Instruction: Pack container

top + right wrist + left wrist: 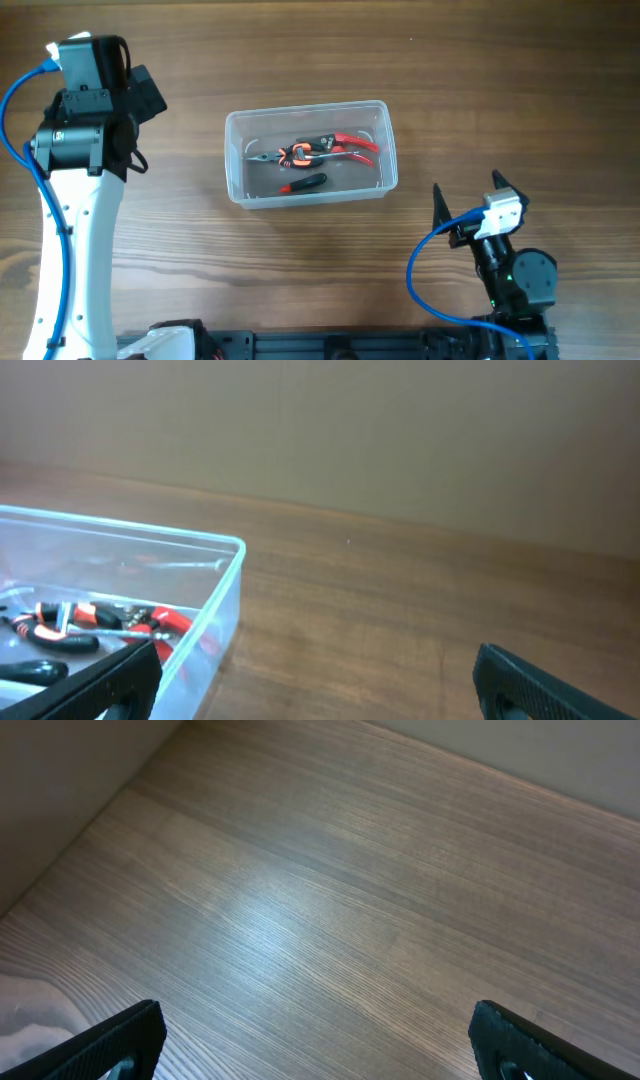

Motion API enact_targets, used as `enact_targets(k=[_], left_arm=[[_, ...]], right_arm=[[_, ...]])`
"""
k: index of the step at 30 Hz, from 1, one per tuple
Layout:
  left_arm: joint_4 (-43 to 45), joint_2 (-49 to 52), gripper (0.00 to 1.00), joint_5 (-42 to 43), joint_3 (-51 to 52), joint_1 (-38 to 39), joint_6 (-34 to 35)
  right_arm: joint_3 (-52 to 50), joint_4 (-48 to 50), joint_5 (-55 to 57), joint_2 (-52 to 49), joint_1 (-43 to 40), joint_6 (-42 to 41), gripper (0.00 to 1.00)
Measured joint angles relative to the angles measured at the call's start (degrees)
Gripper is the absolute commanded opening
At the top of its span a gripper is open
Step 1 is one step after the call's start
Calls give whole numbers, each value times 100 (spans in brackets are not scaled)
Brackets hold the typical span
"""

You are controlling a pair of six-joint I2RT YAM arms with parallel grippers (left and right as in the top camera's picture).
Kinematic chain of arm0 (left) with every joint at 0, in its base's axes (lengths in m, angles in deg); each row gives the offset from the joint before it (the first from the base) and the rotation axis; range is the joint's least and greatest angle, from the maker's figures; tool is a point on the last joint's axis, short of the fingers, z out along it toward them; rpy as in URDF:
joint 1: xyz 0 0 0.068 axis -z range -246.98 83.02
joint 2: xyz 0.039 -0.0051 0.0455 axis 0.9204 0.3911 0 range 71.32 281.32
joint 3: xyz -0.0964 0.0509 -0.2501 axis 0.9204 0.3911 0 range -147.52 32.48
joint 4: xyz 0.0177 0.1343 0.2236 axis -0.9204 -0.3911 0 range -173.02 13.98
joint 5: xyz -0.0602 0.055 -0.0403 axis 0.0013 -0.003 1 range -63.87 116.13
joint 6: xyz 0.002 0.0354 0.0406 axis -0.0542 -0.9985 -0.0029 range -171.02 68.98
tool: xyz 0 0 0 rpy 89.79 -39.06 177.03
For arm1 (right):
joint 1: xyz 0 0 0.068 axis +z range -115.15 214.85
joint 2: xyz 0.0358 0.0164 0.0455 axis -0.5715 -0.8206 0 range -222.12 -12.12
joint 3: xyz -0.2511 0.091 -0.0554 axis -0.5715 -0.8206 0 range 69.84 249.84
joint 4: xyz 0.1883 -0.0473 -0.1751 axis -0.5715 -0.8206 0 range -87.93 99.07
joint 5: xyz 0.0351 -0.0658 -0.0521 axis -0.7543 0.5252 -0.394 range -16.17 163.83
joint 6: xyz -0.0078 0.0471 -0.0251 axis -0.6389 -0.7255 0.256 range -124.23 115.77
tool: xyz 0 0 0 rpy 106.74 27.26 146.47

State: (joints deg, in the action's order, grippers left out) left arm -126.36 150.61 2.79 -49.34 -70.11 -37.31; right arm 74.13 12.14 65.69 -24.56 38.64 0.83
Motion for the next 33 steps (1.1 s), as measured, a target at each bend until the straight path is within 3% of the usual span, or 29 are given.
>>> enact_targets(k=[6,33], left_arm=[[0,0,100,0,0,0,0],[0,0,100,0,0,0,0]], right_arm=[[-160,-691,0,9,0,-35,100],[-160,-688,0,9,0,-35,100]])
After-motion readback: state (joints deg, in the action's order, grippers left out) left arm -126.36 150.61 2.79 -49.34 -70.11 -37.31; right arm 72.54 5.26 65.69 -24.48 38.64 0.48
